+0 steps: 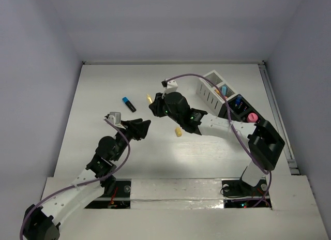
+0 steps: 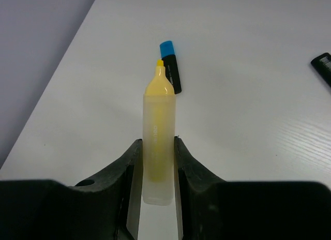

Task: Sort the stationery into containers
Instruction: Pick up the pen from the center of the board.

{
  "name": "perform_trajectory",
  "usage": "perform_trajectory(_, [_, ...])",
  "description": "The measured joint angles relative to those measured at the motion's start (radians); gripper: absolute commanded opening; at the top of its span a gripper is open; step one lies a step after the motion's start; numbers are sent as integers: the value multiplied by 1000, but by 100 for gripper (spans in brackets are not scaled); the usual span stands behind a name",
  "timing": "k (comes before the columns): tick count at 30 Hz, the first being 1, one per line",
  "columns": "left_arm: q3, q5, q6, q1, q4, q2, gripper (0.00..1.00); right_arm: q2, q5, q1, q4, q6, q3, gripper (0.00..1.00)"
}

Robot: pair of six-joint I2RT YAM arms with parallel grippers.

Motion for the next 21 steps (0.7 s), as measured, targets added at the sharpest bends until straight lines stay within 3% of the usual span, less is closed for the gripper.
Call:
perform_trajectory(6, [1, 41, -8, 0, 41, 80, 53, 0, -63, -2, 23, 30, -30, 0])
perform_trajectory(16, [12, 58, -37, 0, 48, 154, 39, -11, -133, -2, 79, 70, -61, 0])
perform_trajectory(21, [12, 58, -54, 6, 48, 150, 38, -25, -163, -2, 98, 87, -85, 0])
